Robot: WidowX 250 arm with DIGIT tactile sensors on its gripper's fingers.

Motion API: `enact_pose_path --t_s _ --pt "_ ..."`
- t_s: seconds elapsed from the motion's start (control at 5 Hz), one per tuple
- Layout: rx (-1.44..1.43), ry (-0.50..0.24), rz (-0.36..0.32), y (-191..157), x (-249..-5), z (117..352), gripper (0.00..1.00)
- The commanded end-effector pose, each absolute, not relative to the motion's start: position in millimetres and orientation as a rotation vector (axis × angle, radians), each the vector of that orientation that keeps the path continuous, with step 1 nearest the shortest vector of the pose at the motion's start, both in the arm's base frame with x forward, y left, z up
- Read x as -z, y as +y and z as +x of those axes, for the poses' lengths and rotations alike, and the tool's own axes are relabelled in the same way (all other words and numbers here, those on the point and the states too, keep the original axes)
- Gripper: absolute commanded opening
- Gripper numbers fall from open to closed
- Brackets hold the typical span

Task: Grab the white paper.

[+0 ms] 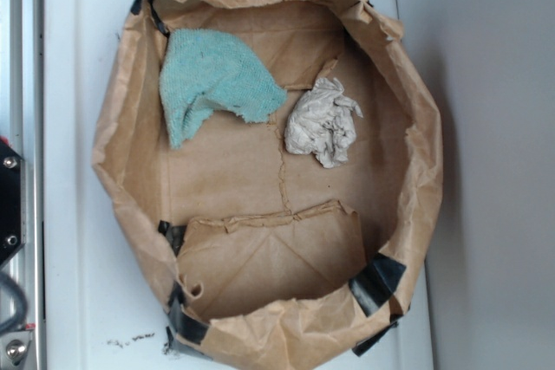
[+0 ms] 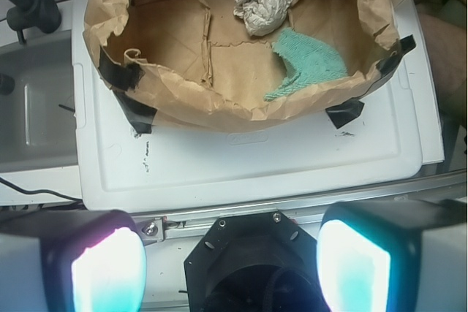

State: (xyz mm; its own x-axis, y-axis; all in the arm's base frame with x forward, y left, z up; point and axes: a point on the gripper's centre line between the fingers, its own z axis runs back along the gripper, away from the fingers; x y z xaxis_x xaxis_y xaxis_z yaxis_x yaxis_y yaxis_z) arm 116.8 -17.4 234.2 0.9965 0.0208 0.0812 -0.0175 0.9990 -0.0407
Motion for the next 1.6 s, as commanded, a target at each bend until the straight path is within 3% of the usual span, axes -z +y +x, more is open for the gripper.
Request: enact_pose_path --t_s 0.0,0.6,0.8,1.0,1.4 --pt "0.039 -0.096 -0.015 43.4 -233.2 217.8 1.0" --pt "0.039 -0.096 -0.015 43.4 -233.2 217.8 1.0" --pt "0.286 -0.026 0.0 37.8 -183.1 234.2 1.0" --pt "0.359 -0.03 0.023 27.5 -137.8 247.6 1.0" --pt "0.351 -0.026 0.013 28.9 -106.8 258.1 1.0"
